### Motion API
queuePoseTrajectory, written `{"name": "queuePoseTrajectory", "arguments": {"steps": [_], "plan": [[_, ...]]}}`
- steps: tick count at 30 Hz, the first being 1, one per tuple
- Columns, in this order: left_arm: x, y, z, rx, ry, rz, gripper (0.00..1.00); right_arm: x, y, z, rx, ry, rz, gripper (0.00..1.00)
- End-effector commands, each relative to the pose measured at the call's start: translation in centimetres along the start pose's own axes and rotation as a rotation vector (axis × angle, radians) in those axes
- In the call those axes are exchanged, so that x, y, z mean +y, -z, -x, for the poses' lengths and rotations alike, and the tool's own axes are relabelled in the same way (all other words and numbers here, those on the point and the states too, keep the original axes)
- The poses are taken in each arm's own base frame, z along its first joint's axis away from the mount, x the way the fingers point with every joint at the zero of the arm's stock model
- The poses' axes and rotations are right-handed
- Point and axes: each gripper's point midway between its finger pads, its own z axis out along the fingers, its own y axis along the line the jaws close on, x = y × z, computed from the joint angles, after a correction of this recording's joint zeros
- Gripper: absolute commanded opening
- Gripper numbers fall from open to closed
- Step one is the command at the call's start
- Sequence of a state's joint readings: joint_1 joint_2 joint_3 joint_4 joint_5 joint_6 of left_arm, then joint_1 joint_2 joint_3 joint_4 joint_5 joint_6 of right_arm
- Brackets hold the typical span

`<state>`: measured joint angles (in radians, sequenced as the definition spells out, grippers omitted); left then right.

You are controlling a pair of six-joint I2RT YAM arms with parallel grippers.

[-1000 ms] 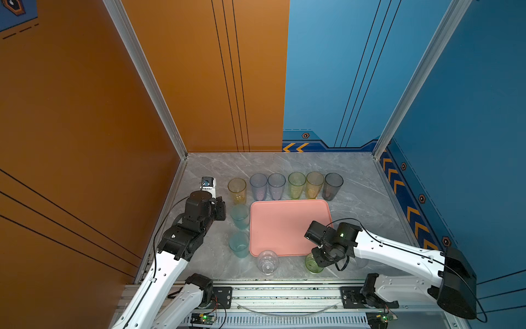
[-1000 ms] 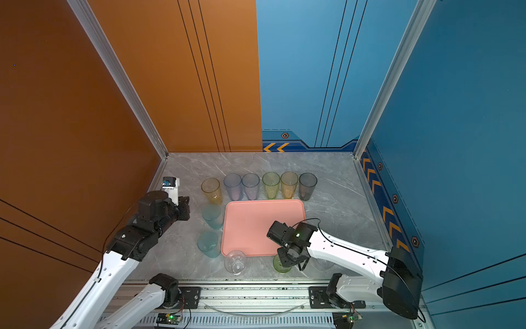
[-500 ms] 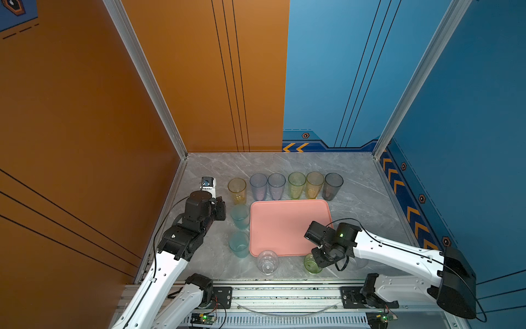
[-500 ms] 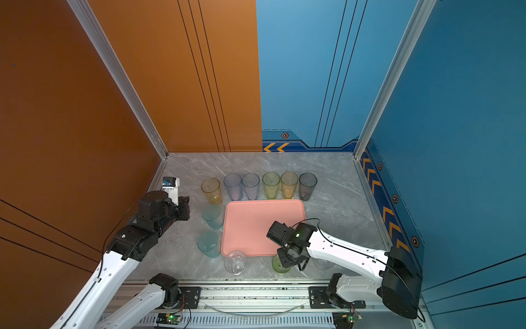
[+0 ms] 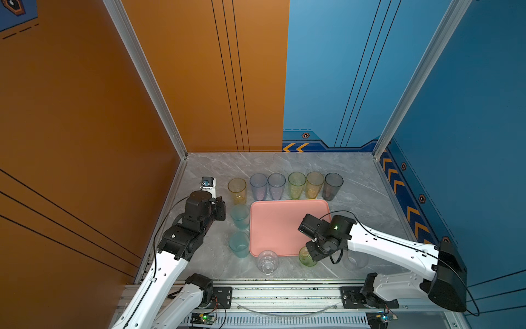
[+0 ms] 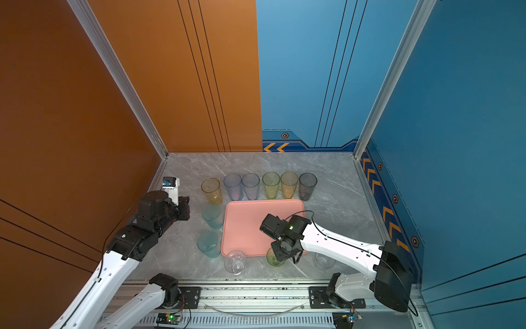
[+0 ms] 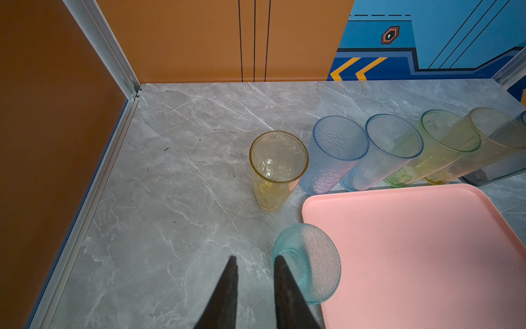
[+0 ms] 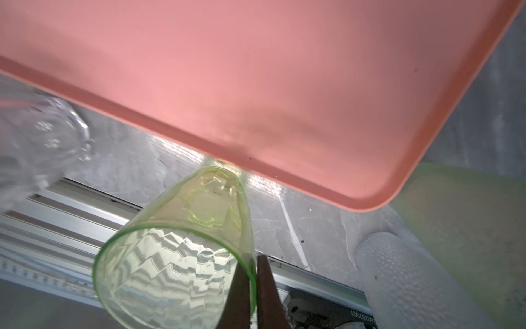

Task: Place the glasses into the tray
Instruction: Place the glass on the tray.

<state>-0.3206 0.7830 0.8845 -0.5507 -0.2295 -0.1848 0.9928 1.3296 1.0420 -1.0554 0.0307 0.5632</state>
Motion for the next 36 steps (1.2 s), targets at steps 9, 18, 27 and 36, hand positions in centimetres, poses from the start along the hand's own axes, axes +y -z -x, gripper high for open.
{"name": "queuePoseTrajectory", "arguments": {"steps": [9,18,27,36], "plan": [[0.2,-0.3,-0.1,0.020,0.011,-0.001,0.24,3.0,2.4,13.6,-0.104,0.200,-0.035,0.00],[0.3,-0.6,0.1,0.027,0.014,0.006,0.24,6.0,-1.2,20.9,-0.066,0.287,-0.001,0.00],[0.2,-1.2,0.0,0.041,0.028,-0.007,0.24,6.8,-3.3,24.1,-0.063,0.306,0.010,0.00],[0.2,-1.5,-0.2,0.051,0.032,-0.011,0.24,6.8,-4.3,25.3,-0.066,0.306,0.007,0.00]]}}
